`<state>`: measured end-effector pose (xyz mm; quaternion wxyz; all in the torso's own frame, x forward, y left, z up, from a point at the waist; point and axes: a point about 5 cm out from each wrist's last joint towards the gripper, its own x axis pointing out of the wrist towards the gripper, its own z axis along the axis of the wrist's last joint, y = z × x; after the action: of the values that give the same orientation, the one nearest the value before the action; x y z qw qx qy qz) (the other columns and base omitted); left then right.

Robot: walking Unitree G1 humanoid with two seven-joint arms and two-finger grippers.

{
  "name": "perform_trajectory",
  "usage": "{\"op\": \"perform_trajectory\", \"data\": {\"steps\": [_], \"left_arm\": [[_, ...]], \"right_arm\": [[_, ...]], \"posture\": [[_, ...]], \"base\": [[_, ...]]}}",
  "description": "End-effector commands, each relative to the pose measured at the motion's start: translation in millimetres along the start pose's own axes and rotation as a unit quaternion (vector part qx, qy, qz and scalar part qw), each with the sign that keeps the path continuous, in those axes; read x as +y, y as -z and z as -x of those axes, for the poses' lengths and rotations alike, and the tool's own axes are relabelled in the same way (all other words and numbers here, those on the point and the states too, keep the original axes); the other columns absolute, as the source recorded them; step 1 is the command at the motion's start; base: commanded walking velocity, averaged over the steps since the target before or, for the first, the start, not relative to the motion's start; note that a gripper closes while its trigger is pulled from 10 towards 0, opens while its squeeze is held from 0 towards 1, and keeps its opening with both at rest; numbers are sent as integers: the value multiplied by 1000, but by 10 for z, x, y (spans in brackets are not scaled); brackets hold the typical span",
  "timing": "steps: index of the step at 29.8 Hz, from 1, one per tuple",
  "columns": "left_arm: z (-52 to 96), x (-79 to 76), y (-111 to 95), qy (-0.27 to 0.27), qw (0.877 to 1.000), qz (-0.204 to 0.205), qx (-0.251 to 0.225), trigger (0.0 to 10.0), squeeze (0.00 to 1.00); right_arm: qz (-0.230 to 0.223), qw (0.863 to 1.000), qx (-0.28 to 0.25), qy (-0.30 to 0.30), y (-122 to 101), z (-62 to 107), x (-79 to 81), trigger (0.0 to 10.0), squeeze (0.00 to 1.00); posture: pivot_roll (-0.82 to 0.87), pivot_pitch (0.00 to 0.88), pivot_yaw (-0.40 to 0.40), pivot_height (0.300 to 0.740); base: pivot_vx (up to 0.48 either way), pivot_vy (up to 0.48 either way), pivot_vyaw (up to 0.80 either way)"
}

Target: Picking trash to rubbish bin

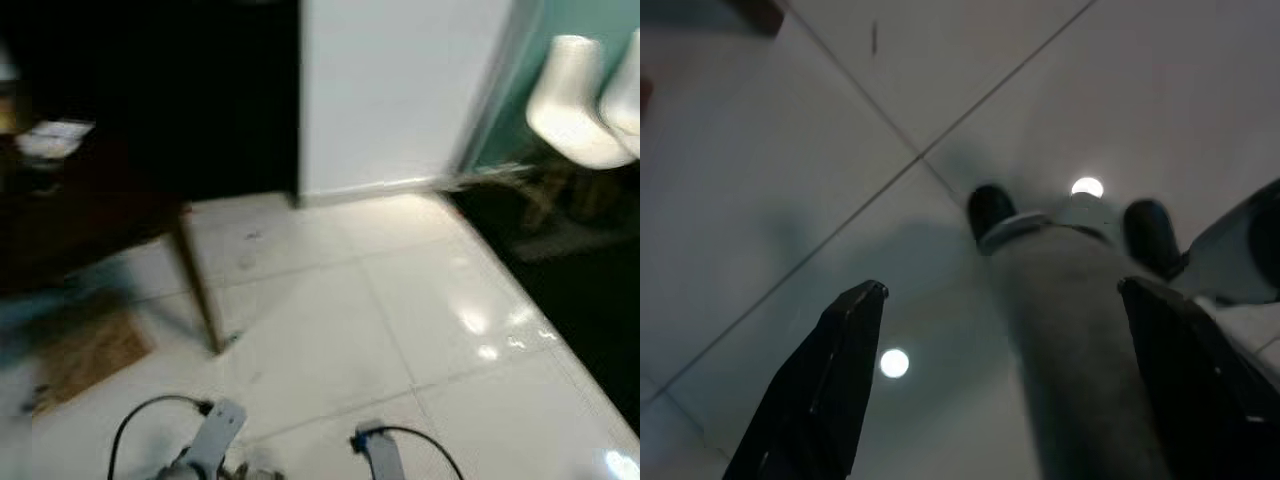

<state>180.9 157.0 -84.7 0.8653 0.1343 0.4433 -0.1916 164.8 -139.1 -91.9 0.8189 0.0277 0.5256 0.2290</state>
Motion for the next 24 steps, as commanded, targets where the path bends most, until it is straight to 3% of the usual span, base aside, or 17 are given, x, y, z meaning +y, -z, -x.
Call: {"op": "perform_trajectory", "data": {"steps": [1,17,24], "left_arm": [[35,-106,234,19,999,7,45,10000,0],[37,-110,244,19,999,11,46,10000,0],[36,-109,243,20,999,10,47,10000,0]], "right_arm": [[-3,1000,8,-2,60,7,-1,10000,0],[-2,1000,15,-23,222,38,4,10000,0],[1,999,7,-46,203,-9,125,10000,0]], "posture": [[283,117,-114,740],[284,117,-115,740],[283,116,-114,740]], "base": [[0,0,681],[0,0,684],[0,0,685]]}}
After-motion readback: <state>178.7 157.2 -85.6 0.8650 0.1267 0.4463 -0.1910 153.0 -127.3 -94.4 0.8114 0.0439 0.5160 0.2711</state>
